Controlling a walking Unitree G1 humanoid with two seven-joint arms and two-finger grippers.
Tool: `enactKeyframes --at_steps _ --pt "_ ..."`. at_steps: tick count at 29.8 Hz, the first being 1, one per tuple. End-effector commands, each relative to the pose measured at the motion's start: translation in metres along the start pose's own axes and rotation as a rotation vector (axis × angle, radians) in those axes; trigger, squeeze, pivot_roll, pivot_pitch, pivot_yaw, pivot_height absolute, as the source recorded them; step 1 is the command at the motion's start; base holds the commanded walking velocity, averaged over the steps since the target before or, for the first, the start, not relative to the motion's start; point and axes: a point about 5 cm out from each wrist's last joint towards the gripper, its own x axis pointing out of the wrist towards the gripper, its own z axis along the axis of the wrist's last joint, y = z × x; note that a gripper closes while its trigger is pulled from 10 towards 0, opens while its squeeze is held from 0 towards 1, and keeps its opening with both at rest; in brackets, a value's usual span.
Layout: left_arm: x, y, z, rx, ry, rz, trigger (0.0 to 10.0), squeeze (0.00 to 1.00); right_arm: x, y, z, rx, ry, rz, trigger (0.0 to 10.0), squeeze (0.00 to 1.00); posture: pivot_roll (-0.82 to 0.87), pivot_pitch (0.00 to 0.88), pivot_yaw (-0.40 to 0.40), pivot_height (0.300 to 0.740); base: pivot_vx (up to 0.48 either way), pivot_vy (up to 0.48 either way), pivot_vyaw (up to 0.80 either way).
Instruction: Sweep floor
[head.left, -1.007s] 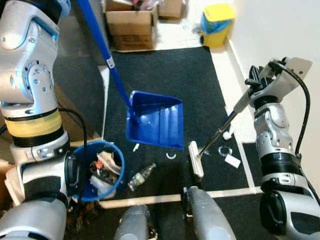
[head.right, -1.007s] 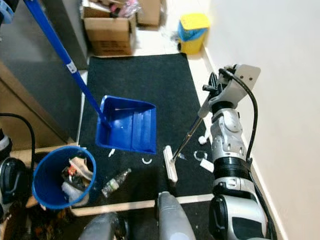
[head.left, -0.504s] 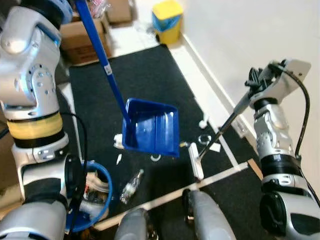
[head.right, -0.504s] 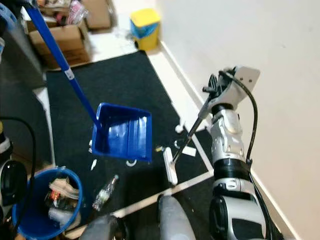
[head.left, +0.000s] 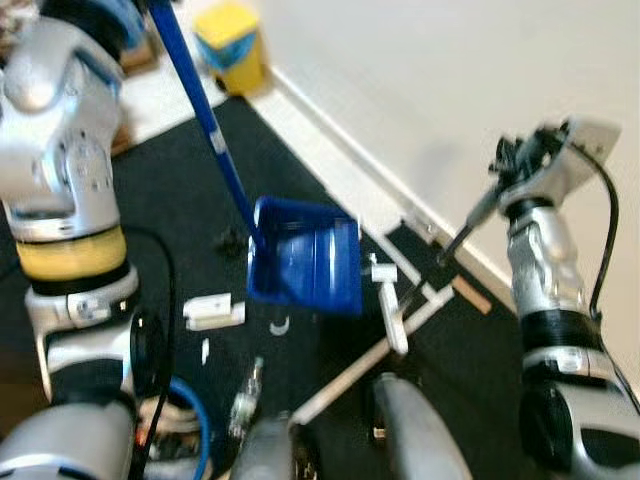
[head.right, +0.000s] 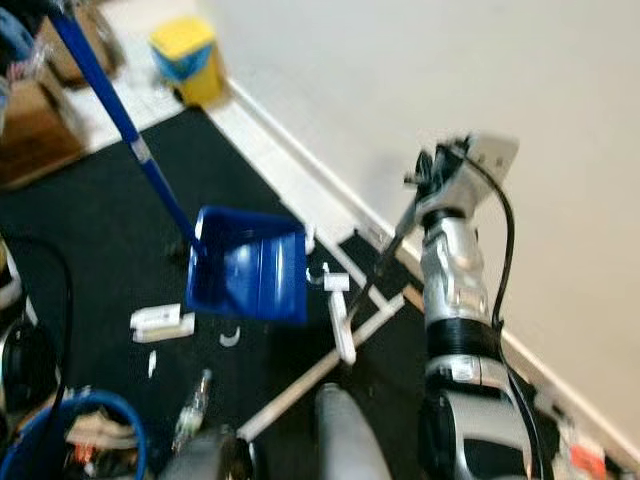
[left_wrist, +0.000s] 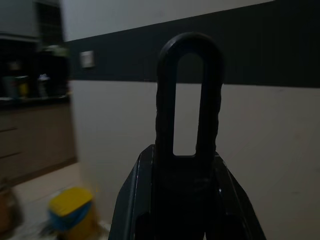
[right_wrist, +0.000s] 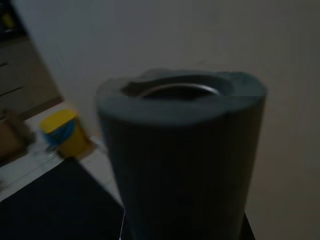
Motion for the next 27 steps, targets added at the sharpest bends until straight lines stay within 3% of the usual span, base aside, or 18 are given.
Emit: enactKeyframes --at_steps 1,27 --pt "-0.0008 0.0011 0.0091 0.007 -0.048 0.003 10.0 0.0 0.0016 0.0025 0.0036 0.009 -0.018 0.007 10.0 0.0 0.02 0.075 0.009 0.74 0.0 0.0 -0.76" --pt "-0.0011 0.0018 0.0083 0.009 -0.046 0.006 10.0 0.0 0.0013 0.004 0.0028 0.011 -0.016 0.011 10.0 0.0 0.02 0.077 0.009 0.74 0.0 0.0 -0.76"
